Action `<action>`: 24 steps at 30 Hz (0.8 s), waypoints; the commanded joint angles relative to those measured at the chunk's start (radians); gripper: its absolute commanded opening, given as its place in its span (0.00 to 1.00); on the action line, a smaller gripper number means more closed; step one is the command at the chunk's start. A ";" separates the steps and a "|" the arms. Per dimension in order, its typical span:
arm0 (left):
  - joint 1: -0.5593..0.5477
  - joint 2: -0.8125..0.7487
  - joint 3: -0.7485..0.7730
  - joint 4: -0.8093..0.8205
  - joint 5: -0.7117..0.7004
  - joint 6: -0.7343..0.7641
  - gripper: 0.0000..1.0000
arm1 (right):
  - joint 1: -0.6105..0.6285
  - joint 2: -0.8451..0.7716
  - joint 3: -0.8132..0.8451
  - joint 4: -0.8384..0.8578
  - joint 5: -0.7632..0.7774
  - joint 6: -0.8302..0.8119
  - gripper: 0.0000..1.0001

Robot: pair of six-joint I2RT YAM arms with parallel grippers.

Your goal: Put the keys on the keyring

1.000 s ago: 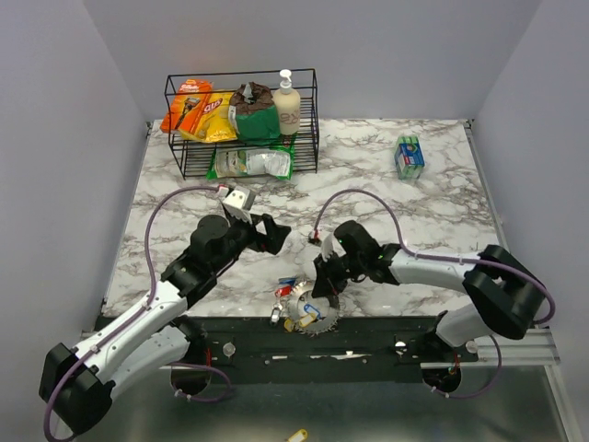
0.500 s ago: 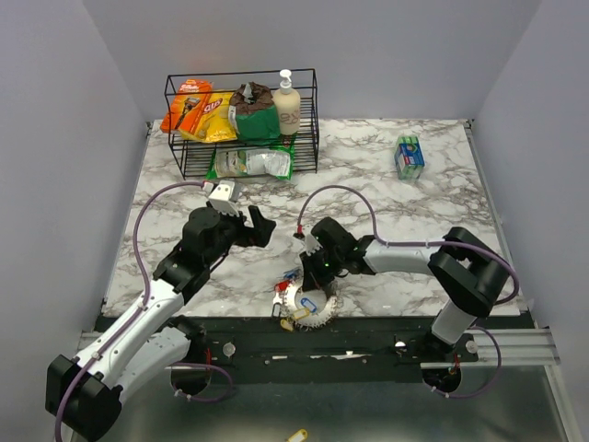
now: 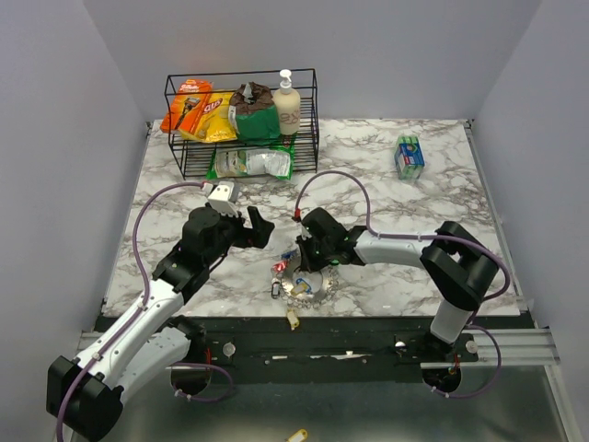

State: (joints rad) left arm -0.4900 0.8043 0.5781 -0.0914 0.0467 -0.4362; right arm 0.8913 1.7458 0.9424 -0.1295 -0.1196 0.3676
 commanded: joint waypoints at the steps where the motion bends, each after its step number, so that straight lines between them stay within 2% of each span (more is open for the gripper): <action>1: 0.007 -0.001 0.011 -0.005 0.021 -0.006 0.99 | -0.003 0.057 0.033 -0.067 0.170 0.004 0.00; 10: 0.008 0.001 -0.001 0.004 0.012 -0.010 0.99 | -0.057 0.083 0.096 -0.078 0.187 0.021 0.00; 16: 0.008 0.010 -0.004 -0.005 -0.021 -0.012 0.99 | -0.066 0.034 0.105 -0.076 0.172 -0.007 0.00; 24: 0.008 0.026 -0.009 0.002 -0.039 -0.045 0.99 | -0.068 -0.221 0.010 -0.010 0.129 -0.035 0.01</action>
State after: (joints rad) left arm -0.4862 0.8204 0.5777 -0.0967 0.0353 -0.4530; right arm 0.8253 1.6791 0.9955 -0.1761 0.0116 0.3569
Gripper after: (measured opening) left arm 0.985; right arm 0.009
